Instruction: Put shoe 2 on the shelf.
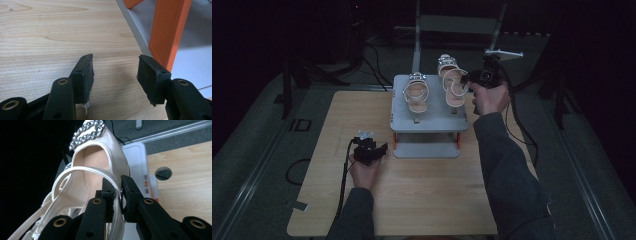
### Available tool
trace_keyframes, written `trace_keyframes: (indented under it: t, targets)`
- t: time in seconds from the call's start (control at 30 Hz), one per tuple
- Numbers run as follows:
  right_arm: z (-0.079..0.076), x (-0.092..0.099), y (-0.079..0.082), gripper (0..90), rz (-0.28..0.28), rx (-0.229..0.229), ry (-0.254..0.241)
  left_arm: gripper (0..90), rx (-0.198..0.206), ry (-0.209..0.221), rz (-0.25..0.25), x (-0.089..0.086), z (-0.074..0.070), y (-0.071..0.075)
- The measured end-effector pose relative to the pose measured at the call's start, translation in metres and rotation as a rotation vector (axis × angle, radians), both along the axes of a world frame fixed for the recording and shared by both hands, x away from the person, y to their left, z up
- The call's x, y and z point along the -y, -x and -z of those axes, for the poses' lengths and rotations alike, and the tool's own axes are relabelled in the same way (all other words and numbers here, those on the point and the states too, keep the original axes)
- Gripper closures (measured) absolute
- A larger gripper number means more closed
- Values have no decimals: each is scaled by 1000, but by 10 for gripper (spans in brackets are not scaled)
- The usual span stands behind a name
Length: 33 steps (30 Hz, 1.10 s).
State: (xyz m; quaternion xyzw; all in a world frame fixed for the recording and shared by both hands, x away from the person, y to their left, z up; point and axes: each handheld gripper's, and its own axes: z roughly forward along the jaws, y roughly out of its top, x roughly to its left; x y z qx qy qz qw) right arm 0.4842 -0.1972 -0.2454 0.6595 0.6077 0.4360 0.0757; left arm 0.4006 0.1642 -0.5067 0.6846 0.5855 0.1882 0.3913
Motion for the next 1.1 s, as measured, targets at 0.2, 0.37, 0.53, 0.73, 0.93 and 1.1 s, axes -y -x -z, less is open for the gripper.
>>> trace_keyframes:
  t: [0.2, 0.37, 0.53, 0.73, 0.93, 1.1]
  targets:
    - [4, -16, -3, 823, -23, -25, 24, 469, -1, -2, 0, 0, 0, 0]
    - [11, -22, -6, 822, -25, -42, 42, 469, -1, 0, 0, 0, 0, 0]
    - [17, -28, -8, 822, -30, -63, 55, 469, -1, -1, 0, 0, 0, 0]
    - [25, -28, -10, 823, -39, -90, 31, 469, 0, 1, 0, 0, 0, 0]
    - [29, -30, -12, 822, -46, -107, 46, 469, 0, 1, -1, 0, 0, 0]
    - [30, -30, -14, 822, -54, -122, 51, 469, 1, 3, -1, 0, 0, 0]
